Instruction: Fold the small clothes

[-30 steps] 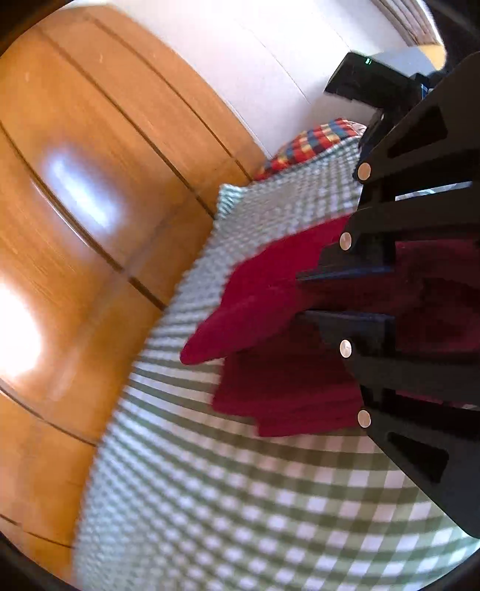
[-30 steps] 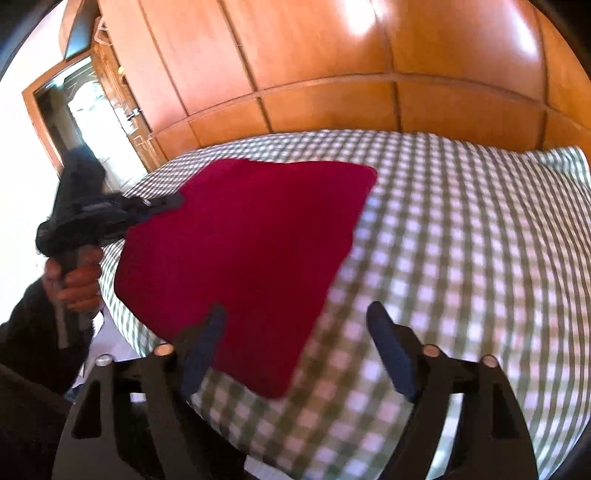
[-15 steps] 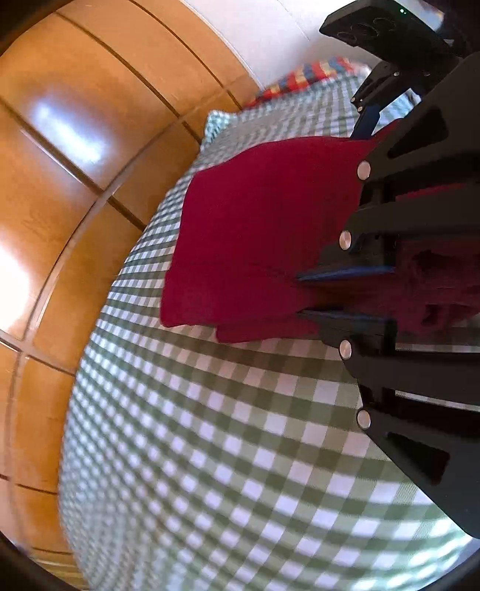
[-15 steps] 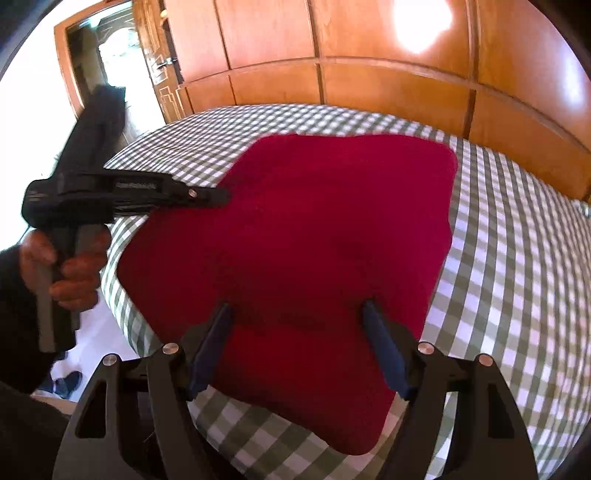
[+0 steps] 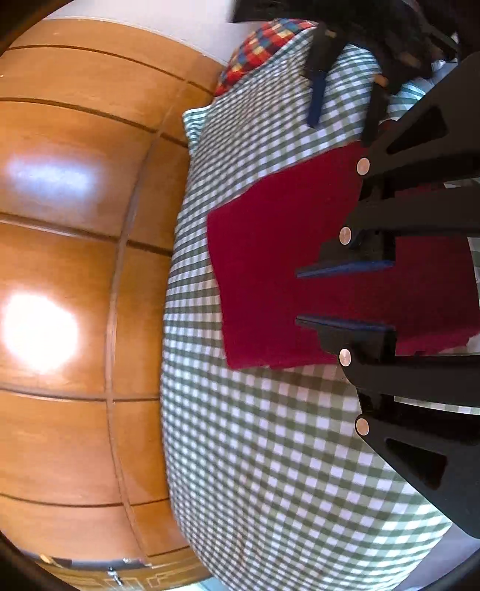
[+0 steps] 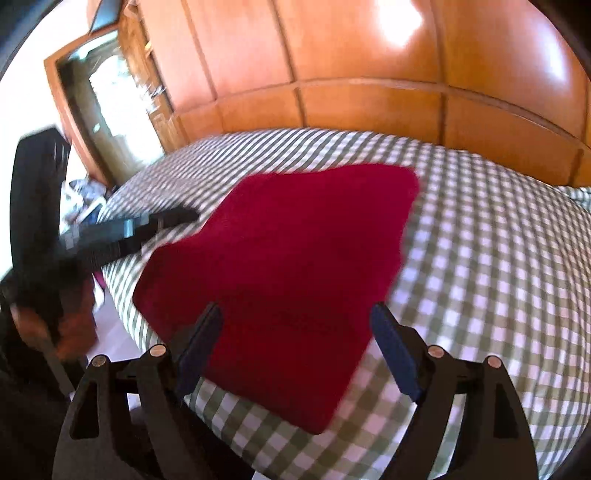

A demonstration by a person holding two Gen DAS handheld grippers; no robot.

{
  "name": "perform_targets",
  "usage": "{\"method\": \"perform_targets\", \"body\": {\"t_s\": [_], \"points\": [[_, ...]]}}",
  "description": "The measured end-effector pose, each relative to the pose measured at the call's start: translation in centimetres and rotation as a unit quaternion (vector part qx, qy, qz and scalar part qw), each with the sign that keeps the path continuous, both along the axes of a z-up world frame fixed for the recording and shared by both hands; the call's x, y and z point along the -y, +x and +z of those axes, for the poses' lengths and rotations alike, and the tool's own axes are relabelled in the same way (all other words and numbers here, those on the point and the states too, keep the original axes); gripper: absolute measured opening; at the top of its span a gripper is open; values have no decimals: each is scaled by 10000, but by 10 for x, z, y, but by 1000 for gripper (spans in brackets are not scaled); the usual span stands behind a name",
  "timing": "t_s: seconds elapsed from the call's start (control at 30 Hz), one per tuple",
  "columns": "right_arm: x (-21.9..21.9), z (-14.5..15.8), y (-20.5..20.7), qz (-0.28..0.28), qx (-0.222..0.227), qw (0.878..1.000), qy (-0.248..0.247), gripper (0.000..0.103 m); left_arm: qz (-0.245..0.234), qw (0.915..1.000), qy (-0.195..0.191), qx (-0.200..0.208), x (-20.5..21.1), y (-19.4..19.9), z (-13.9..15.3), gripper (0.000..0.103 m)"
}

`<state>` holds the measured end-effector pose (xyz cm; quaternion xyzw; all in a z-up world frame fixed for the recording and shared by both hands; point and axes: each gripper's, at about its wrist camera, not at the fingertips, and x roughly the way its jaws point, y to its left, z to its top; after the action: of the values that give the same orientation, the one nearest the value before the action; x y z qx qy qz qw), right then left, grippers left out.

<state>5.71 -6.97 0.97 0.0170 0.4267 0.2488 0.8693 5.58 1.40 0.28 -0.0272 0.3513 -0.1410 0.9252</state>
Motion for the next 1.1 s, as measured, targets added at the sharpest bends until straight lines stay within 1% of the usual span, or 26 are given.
{"method": "perform_targets", "body": {"t_s": [0.07,0.2,0.33,0.43,0.5,0.6,0.67,0.7,0.73,0.77,0.8,0.83,0.87,0.9,0.93,0.97,1.03,1.1], "points": [[1,1,10,-104,15,9999,-40,82,9,10000,29,-75,3,2,-5,18],[-7,-5,26,-124,-46,9999,-74,79,39,9998,91,-171,2,5,-14,18],[-19,-19,44,-81,-186,9996,-195,78,106,9995,125,-257,-3,8,-21,18],[-25,-36,56,-110,-378,9987,-312,78,124,9993,140,-327,-5,10,-29,18],[-27,-45,63,-141,-490,9983,-288,80,143,9991,162,-355,-6,10,-34,18],[-28,-53,68,-196,-546,9978,-309,84,132,9990,201,-386,-6,9,-44,18],[-26,-48,65,-177,-470,9984,-270,85,127,9992,35,-370,-11,5,-43,18],[-24,-46,64,-184,-458,9985,-249,88,122,9992,-138,-350,-16,3,-40,18],[-20,-43,63,-226,-478,9985,-172,89,141,9985,-415,-339,-24,1,-35,18],[-12,-40,63,-298,-502,9983,-22,90,194,9975,-592,-343,-31,0,-32,30],[-4,-37,62,-390,-508,9979,127,92,314,9963,-712,-359,-38,0,-29,48],[2,-36,62,-457,-534,9972,254,93,477,9946,-853,-346,-47,1,-25,76],[13,-37,64,-544,-653,9950,522,93,569,9928,-1015,-287,-53,2,-23,81],[22,-40,67,-613,-809,9920,755,93,621,9908,-1175,-271,-59,3,-21,81],[28,-42,71,-677,-919,9893,913,93,635,9889,-1292,-358,-63,9,-21,81],[33,-44,73,-719,-1005,9867,1052,93,640,9879,-1344,-438,-64,14,-21,81],[40,-52,81,-696,-1184,9817,1316,93,405,9871,-1388,-687,-60,29,-26,81],[39,-60,89,-649,-1351,9790,1383,93,297,9859,-1331,-974,-55,44,-36,80]]}}
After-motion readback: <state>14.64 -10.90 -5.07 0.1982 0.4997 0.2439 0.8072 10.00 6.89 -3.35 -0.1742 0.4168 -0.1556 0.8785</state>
